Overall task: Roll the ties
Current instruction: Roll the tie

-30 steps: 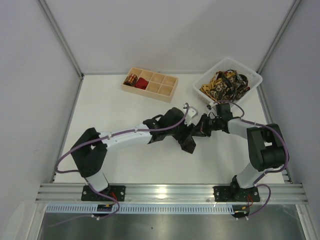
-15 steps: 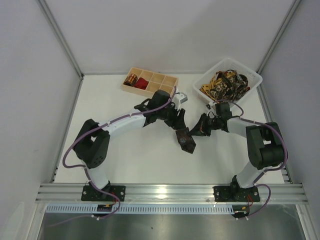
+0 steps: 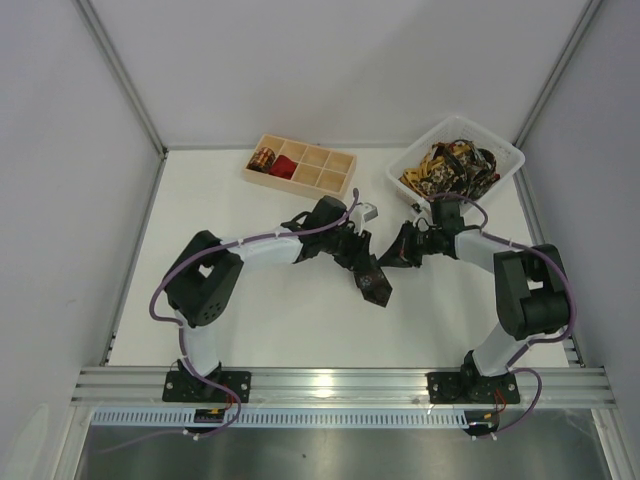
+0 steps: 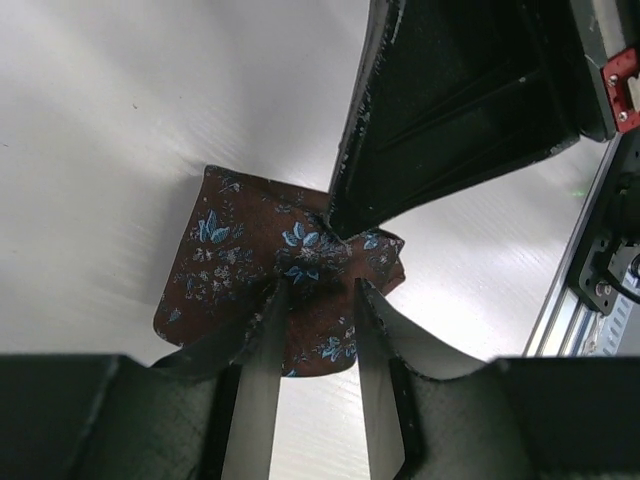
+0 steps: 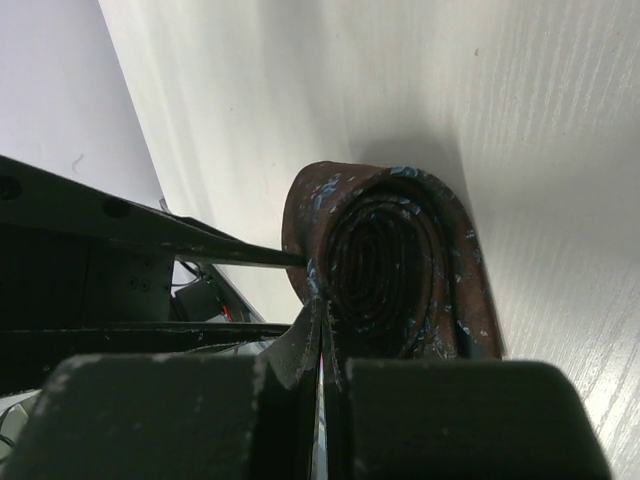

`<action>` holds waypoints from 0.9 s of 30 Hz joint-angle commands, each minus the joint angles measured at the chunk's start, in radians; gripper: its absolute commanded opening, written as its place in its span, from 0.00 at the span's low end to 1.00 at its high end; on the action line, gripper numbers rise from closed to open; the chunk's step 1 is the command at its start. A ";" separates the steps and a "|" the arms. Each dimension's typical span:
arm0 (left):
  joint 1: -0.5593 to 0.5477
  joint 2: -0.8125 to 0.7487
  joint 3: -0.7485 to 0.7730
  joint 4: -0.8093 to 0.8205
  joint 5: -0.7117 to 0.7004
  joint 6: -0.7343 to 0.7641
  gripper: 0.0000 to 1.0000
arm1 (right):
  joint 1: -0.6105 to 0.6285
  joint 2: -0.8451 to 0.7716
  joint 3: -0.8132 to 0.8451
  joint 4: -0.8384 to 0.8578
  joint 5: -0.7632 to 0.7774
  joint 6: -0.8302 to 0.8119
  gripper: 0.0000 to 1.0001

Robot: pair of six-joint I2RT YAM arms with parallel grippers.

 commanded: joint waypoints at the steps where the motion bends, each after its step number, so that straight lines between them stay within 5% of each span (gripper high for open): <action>1: -0.005 -0.005 -0.015 0.040 -0.029 -0.030 0.39 | 0.008 -0.062 0.043 -0.042 0.000 -0.019 0.01; 27: -0.005 -0.046 -0.007 0.052 -0.043 -0.055 0.48 | 0.055 -0.036 -0.032 -0.011 0.049 -0.051 0.00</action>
